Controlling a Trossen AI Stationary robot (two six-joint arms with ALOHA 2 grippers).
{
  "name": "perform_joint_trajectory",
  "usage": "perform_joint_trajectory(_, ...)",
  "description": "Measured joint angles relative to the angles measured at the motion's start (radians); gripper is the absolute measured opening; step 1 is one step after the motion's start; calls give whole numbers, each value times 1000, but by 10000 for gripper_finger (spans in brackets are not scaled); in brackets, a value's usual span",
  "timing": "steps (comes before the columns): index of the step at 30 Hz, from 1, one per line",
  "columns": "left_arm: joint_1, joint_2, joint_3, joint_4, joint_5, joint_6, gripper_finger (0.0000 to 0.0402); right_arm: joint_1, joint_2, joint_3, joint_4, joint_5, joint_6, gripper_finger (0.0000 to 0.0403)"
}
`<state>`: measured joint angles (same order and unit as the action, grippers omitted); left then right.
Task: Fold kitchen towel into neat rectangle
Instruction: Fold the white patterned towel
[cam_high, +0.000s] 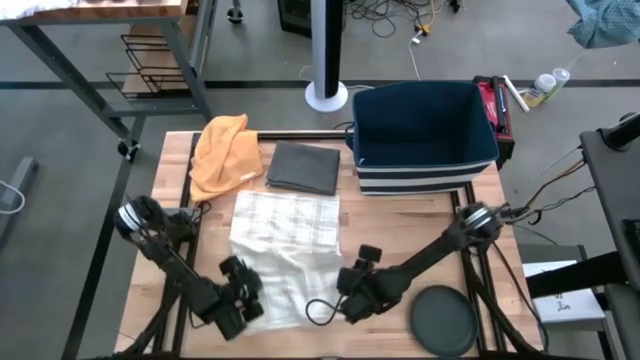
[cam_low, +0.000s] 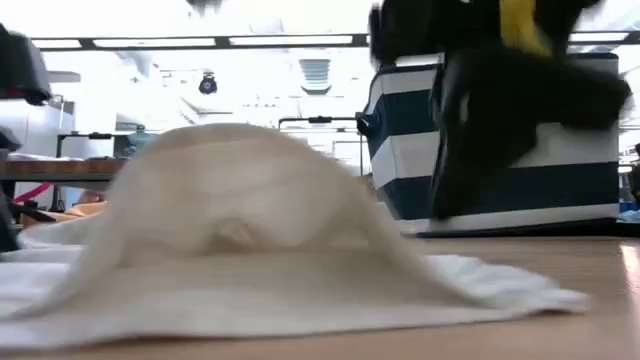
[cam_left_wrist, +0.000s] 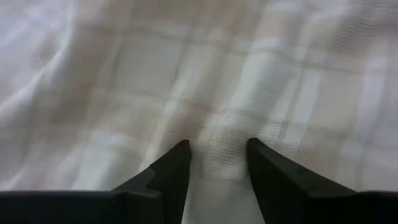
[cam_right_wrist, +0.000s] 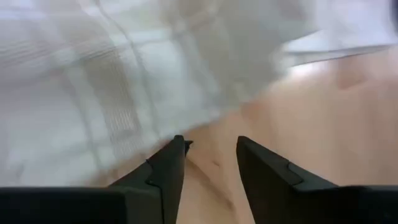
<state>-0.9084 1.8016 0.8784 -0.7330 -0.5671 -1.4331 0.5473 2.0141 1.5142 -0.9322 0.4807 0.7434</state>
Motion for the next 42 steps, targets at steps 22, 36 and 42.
perform_joint_trajectory(22, 4, -218, -240, 296, -32, -14, 143, 75, 196, -56, 982, -57, -157, 133)
perform_joint_trajectory(36, 4, -209, -220, 257, -2, -3, 142, 135, 232, 210, 504, -87, -253, 150)
perform_joint_trajectory(42, 6, -207, -207, 255, 9, 35, 142, 74, 242, 191, 503, -31, -254, 155)
